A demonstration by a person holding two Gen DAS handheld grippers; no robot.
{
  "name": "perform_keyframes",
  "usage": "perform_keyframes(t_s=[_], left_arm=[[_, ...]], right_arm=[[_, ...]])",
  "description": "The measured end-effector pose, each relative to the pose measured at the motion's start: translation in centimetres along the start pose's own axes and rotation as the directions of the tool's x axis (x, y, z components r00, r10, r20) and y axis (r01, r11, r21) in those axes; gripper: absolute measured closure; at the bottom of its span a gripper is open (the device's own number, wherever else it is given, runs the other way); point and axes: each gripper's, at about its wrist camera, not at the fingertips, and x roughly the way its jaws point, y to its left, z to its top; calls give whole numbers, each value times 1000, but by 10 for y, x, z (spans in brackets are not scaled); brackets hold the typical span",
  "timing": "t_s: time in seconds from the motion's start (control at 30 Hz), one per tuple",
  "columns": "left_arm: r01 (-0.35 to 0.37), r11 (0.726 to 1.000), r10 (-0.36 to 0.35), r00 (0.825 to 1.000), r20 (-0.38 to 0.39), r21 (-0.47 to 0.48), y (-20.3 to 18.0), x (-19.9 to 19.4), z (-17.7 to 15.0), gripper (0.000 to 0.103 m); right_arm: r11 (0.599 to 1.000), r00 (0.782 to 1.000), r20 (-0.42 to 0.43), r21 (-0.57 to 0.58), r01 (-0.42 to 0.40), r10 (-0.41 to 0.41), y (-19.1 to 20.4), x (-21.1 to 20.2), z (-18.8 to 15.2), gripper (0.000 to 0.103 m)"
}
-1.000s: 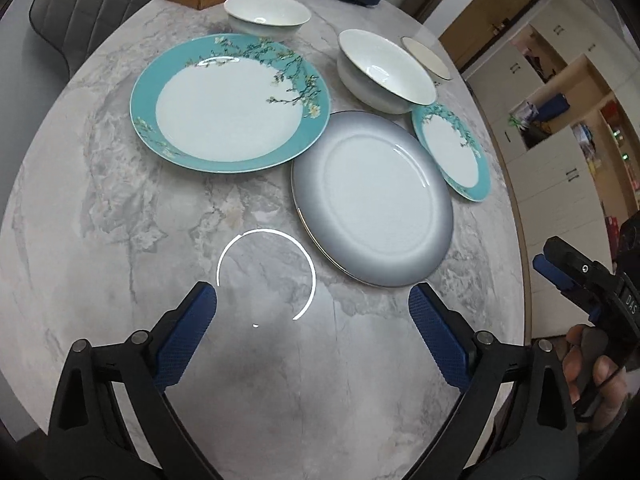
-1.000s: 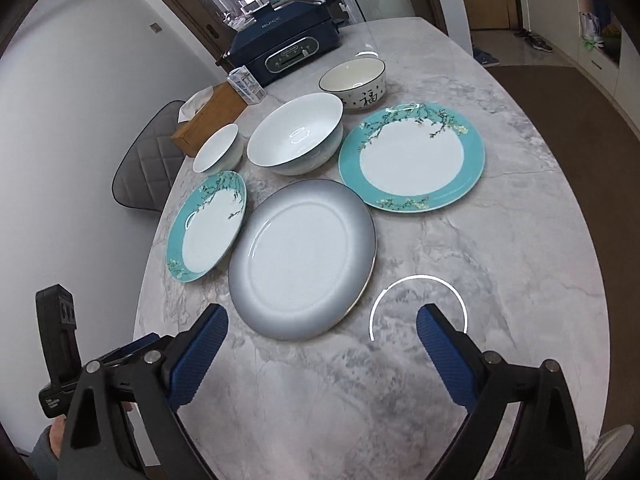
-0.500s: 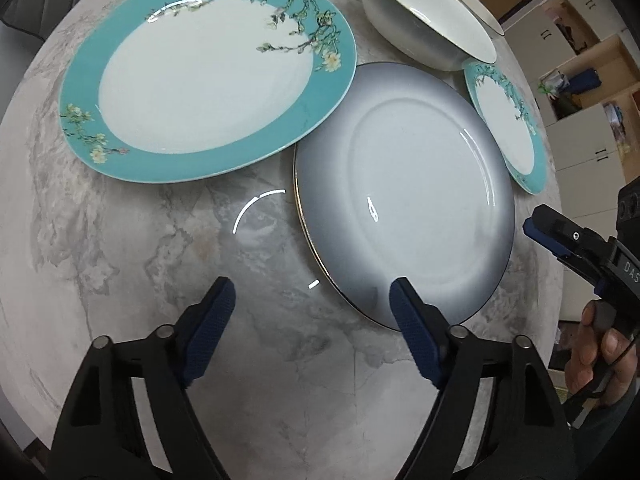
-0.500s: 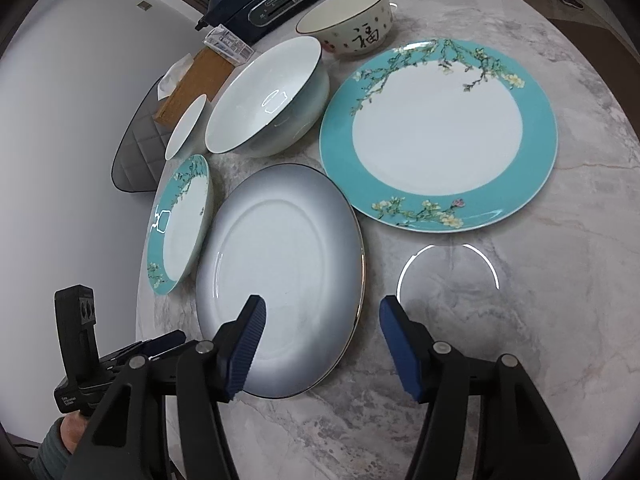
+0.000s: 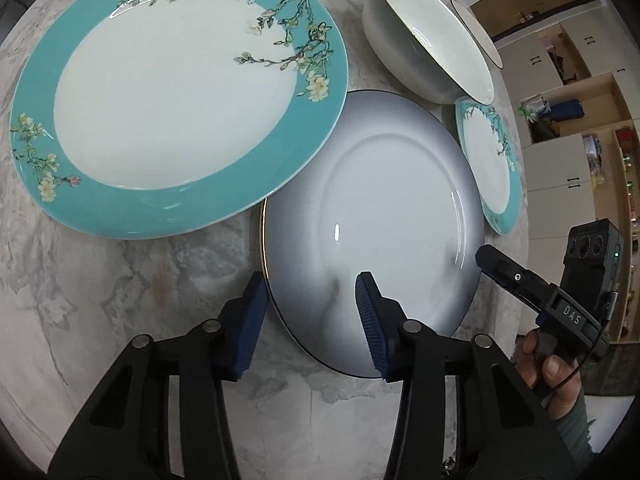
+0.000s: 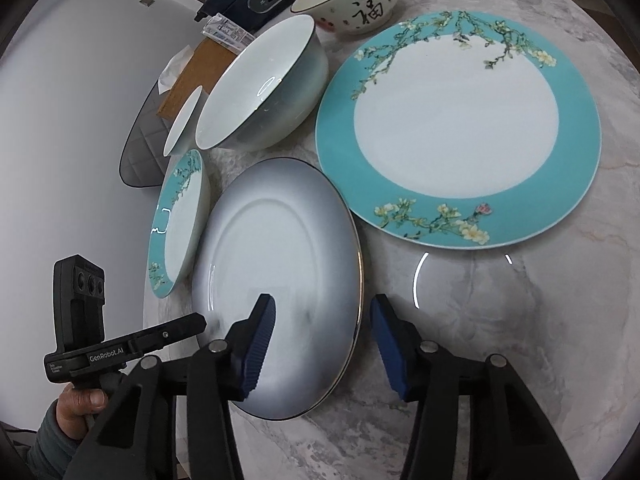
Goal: Organize plates and bowls
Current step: 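Reach to the grey-rimmed plate and close both grippers on its rim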
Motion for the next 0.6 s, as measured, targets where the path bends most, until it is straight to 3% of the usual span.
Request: perform_keyframes(t_s=[0.23,0.47,0.6], left_arm=[[2,1000,-3,996,91,15,10,-10,0,59],[71,997,-69,997,36,-37,16,-6,10,59],[64,997,-62,998,29,-53,15,-5,13,63]], right_arm=[[998,998,-31,-28,-48,47,-1,3,5,50],[997,997,-32,2,-75,75,-6,5,12,53],[993,991,-59,4,-118,118,-5,11,15,48]])
